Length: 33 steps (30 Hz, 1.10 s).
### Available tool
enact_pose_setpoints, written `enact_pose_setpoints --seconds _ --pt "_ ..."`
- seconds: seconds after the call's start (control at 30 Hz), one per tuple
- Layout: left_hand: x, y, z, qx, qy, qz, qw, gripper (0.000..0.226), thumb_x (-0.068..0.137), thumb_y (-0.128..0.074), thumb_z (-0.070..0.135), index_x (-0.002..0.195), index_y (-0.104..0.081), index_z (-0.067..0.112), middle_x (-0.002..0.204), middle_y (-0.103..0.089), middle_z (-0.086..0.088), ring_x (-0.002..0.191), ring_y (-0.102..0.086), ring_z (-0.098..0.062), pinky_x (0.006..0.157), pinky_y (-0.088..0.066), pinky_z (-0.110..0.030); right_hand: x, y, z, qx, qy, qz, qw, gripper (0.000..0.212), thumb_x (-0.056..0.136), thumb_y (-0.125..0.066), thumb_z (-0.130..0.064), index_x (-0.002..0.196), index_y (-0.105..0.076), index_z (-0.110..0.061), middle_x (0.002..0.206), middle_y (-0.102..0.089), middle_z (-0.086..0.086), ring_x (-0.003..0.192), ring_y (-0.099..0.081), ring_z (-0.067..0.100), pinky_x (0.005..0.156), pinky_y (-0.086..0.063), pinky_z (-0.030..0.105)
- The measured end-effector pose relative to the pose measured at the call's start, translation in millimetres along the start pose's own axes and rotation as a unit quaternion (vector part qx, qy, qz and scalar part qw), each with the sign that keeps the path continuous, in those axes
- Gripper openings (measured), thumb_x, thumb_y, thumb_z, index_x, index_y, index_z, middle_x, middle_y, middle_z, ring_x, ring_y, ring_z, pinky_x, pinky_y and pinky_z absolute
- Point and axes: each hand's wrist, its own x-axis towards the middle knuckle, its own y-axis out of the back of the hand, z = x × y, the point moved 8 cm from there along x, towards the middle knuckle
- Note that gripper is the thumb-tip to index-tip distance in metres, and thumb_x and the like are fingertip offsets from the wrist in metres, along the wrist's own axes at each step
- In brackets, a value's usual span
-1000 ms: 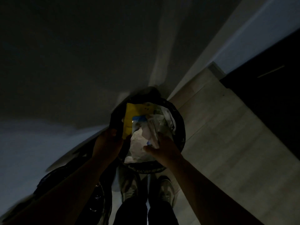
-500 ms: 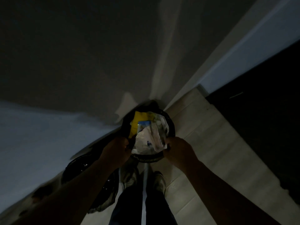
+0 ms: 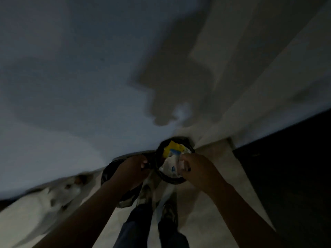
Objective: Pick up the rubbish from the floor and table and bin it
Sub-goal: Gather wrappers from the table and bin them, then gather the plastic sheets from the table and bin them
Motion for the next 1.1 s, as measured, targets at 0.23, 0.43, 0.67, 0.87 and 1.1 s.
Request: enact_pose_setpoints --seconds 0.23,0.43,0.67,0.87,1.1 --pt "-118.5 71.9 -17.6 -0.012 0.026 0.118 0.993 0.033 0.088 -0.061 0.030 0.119 -0.059 0.018 0.117 -0.061 0.000 0.105 -0.058 -0.016 0.085 -0.046 -0.025 -32.4 46.1 -124.1 -0.093 0.166 -0.058 0.980 0.038 0.089 -0.060 -0.028 0.126 -0.056 -0.021 0.128 -0.056 0.002 0.115 -0.053 0.019 0.095 -0.042 0.028" --pt "-232.2 131.7 -77.1 -0.079 0.097 0.265 0.956 0.035 0.087 -0.062 0.034 0.120 -0.057 0.023 0.111 -0.063 0.006 0.096 -0.061 -0.008 0.087 -0.051 -0.029 -59.8 49.0 -254.9 -0.119 0.305 -0.053 0.944 0.034 0.086 -0.062 -0.032 0.119 -0.059 -0.028 0.114 -0.059 -0.010 0.102 -0.054 0.008 0.090 -0.047 0.027" --pt "-392.9 165.2 -162.8 -0.112 0.181 0.420 0.882 0.034 0.087 -0.063 0.036 0.120 -0.058 0.028 0.108 -0.065 0.012 0.090 -0.061 -0.002 0.080 -0.050 -0.021 -147.9 -14.9 -430.5 -0.148 0.489 -0.091 0.855 0.032 0.083 -0.065 -0.031 0.115 -0.063 -0.030 0.110 -0.062 -0.011 0.101 -0.057 0.008 0.092 -0.047 0.029" --pt "-557.0 154.2 -238.6 -0.109 0.247 0.503 0.821 0.028 0.086 -0.063 0.036 0.114 -0.059 0.031 0.105 -0.063 0.017 0.090 -0.060 0.001 0.078 -0.051 -0.022 -264.9 -93.5 -548.8 -0.176 0.598 -0.109 0.774 0.034 0.085 -0.063 -0.036 0.120 -0.060 -0.034 0.116 -0.060 -0.015 0.103 -0.055 0.003 0.091 -0.045 0.021" --pt "-737.5 109.1 -316.5 -0.104 0.323 0.571 0.748 0.034 0.086 -0.062 0.040 0.119 -0.055 0.035 0.110 -0.059 0.021 0.097 -0.057 0.003 0.083 -0.051 -0.022 -410.6 -194.0 -646.6 -0.158 0.676 -0.136 0.706 0.036 0.085 -0.065 -0.034 0.121 -0.060 -0.033 0.116 -0.062 -0.013 0.102 -0.057 0.003 0.088 -0.047 0.020"
